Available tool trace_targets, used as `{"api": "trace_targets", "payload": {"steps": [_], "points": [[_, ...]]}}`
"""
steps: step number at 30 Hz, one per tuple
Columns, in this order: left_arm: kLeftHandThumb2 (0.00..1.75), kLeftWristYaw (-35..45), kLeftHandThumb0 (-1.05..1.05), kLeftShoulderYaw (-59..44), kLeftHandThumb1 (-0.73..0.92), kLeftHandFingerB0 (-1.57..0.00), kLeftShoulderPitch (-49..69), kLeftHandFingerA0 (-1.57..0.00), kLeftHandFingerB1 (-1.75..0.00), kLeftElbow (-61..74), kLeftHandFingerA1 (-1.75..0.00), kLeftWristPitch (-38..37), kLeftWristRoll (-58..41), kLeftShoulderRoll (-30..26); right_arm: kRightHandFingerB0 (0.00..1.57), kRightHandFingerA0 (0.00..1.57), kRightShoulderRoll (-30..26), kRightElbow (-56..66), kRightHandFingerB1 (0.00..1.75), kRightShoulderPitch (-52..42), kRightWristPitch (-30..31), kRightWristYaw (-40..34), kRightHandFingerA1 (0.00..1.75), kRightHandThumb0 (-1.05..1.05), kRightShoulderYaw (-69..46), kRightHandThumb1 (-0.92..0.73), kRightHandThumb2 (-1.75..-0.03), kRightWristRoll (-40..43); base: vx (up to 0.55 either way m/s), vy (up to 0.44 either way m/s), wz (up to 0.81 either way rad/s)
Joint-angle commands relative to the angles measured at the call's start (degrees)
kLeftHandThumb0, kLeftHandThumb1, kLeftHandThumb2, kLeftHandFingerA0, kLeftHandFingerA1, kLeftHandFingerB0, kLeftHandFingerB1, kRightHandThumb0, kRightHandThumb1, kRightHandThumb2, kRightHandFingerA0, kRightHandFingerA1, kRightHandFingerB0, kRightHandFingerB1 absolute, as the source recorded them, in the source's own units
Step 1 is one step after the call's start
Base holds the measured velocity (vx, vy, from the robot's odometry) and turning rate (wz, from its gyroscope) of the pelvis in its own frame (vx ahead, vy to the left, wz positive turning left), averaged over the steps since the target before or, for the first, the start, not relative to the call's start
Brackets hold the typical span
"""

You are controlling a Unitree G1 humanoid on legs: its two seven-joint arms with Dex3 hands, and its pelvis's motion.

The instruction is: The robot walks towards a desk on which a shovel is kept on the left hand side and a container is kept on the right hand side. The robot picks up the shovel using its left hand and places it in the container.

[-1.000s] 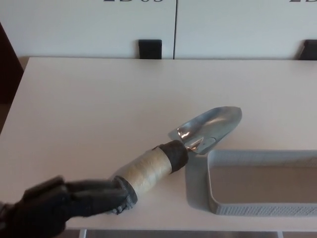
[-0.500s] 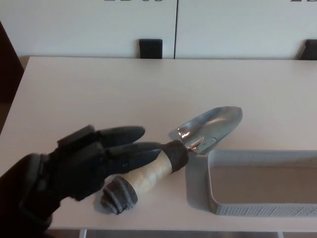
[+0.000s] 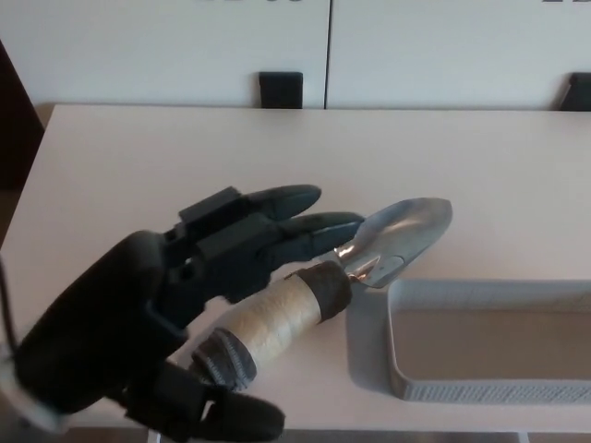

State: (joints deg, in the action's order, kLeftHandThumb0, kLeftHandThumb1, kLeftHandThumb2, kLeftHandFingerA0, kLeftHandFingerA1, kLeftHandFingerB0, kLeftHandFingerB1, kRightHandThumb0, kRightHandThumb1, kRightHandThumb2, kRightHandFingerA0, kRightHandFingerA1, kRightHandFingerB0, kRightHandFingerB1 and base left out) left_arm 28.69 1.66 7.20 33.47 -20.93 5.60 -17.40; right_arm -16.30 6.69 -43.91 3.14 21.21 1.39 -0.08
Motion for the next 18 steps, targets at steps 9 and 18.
{"api": "trace_targets", "payload": {"steps": [9, 18], "points": [[0.70, -20.5, -0.56, 23.1, 0.38, -0.07, -15.3, -0.06, -0.24, -35.0, -0.28, 26.9, 51.5, 5.8, 0.13, 0.24, -2.4, 1.8, 0.33, 1.0, -2.5, -0.2, 0.42, -0.47, -0.2, -0.65, -0.60, -1.9, 0.00, 0.000, 0.00], [0.72, -24.1, -0.61, 26.3, 0.40, -0.08, -16.6, -0.04, -0.25, -40.5, -0.29, 30.0, 52.2, 7.1, 0.12, 0.21, -2.3, -0.2, 0.32, 1.4, -1.9, -1.9, 0.41, -0.43, -1.5, -0.64, -0.60, -2.7, 0.00, 0.000, 0.00]]}}
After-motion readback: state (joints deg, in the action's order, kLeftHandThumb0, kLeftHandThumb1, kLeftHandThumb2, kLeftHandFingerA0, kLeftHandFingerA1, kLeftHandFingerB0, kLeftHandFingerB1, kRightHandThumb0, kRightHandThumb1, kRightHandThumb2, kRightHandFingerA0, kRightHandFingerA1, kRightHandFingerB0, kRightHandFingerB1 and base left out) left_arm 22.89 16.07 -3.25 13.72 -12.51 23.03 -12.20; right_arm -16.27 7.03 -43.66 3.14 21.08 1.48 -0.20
